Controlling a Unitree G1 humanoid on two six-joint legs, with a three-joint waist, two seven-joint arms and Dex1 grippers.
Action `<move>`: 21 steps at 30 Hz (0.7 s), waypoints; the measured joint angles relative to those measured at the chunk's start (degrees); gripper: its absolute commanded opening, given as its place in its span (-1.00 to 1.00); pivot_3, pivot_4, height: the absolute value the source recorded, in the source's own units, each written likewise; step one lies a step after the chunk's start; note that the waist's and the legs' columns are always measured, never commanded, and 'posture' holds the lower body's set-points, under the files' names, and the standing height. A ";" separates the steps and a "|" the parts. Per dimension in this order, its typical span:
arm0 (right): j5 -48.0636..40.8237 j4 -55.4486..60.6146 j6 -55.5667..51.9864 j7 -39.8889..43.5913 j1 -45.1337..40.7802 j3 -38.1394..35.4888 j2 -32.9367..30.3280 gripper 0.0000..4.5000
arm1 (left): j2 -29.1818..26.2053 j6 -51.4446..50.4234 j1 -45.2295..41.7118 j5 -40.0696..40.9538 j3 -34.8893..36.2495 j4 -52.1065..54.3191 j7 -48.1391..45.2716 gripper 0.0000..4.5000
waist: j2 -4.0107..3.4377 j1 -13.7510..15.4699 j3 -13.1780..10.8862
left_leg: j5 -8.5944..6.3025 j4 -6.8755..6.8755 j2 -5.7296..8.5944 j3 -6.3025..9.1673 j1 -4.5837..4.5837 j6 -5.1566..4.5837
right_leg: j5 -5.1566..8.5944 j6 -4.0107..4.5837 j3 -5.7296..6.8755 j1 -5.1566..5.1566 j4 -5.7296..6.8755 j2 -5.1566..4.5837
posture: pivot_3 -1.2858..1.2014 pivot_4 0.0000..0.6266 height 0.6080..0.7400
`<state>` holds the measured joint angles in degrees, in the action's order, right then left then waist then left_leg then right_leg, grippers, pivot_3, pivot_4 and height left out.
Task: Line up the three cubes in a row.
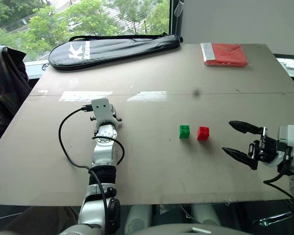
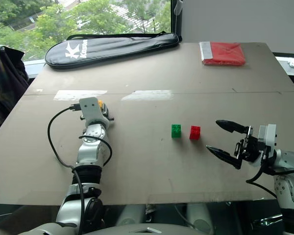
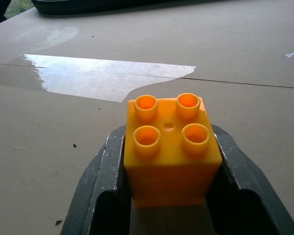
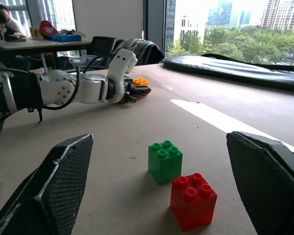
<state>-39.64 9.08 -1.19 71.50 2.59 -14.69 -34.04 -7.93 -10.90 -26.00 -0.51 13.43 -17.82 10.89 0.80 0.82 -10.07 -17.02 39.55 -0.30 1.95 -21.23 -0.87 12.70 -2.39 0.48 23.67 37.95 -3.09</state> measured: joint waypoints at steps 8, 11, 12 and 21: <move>-0.28 1.05 0.00 -0.41 2.31 -0.76 -0.53 1.00 | -2.59 4.05 0.37 6.38 -6.31 -0.73 -23.27 -0.41 | 0.01 0.10 -0.01 | 0.01 0.00 0.02 -0.11 -0.21 0.02 | 0.01 0.02 0.12 0.04 -0.13 -0.01 | 0.03 -0.52 0.39; -0.78 1.10 -0.17 0.24 4.08 -1.62 -1.18 1.00 | -3.37 3.64 0.39 12.77 -10.15 -0.54 -39.87 -0.41 | 0.01 -0.16 -0.02 | 0.01 0.00 0.02 -0.11 -0.43 0.02 | 0.01 0.02 0.13 0.23 -0.19 0.01 | 0.03 -0.52 0.39; -1.18 1.23 -0.69 0.58 4.92 -1.93 -1.47 1.00 | -4.54 3.76 0.27 13.87 -12.03 -0.59 -45.09 -0.41 | 0.01 -0.24 -0.01 | 0.01 0.00 0.00 -0.10 -0.44 0.02 | 0.01 0.02 0.13 0.25 -0.18 0.03 | 0.03 -0.52 0.39; -1.60 2.91 -1.11 1.84 9.72 -3.32 -3.02 1.00 | -13.07 16.64 -9.60 12.85 -26.16 -16.40 -88.07 -0.41 | 0.01 -0.13 -0.03 | 0.02 0.04 -0.03 -0.13 -0.42 0.00 | 0.08 0.12 0.16 0.23 -0.14 0.15 | 0.03 -0.52 0.39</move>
<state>-41.25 11.99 -2.30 73.34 12.31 -18.01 -37.06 -20.99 5.73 -35.60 12.34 -12.73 -34.22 -77.19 0.80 0.69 -10.10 -17.00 39.59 -0.33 1.82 -21.65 -0.87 12.78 -2.27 0.64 23.90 37.80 -2.95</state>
